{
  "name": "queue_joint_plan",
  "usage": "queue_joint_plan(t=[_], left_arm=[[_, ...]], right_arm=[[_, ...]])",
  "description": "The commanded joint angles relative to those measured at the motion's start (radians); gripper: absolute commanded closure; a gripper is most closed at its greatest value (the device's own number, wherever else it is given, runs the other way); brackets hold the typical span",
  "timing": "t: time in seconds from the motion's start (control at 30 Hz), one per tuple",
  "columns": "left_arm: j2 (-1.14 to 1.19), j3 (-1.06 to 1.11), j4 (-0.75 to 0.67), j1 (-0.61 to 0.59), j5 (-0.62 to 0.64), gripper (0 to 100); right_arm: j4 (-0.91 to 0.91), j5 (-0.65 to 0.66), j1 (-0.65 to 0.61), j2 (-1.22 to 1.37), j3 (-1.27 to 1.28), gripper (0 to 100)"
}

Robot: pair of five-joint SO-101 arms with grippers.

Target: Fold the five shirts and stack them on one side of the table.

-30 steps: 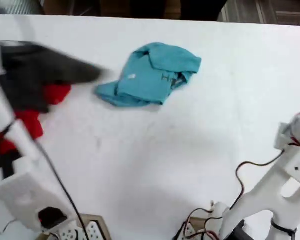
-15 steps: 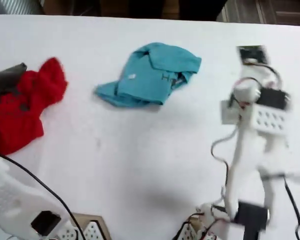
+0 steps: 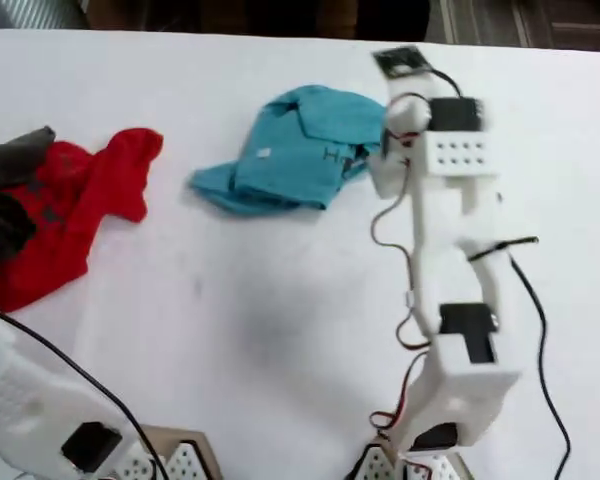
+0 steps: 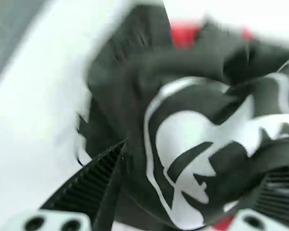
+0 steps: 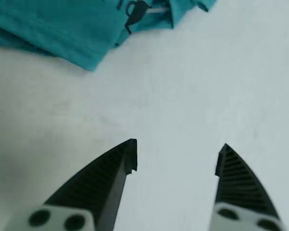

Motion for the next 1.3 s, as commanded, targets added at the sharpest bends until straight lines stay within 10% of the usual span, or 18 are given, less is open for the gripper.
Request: queue_joint_plan(t=[0.0, 0.27, 0.67, 0.87, 1.27], left_arm=[[-0.061, -0.197, -0.017, -0.014, 0.078, 58], [-0.058, -0.265, 0.066, 0.049, 0.178, 58], [-0.068, -0.274, 0.308, 0.344, 0.180, 58], [-0.057, -0.222, 0.425, 0.457, 0.176, 58], [-0.058, 0.225, 0.308, 0.760, 0.181, 58]], right_arm=[[0.004, -0.005, -0.099, 0.039, -0.123, 73.3], [-0.108, -0.041, -0.329, 0.243, -0.265, 73.3], [-0.249, -0.103, -0.354, 0.731, -0.629, 73.3], [-0.174, -0.109, -0.346, 0.877, -0.839, 99.8], [0.120, -0.172, -0.300, 0.705, -1.059, 97.8]])
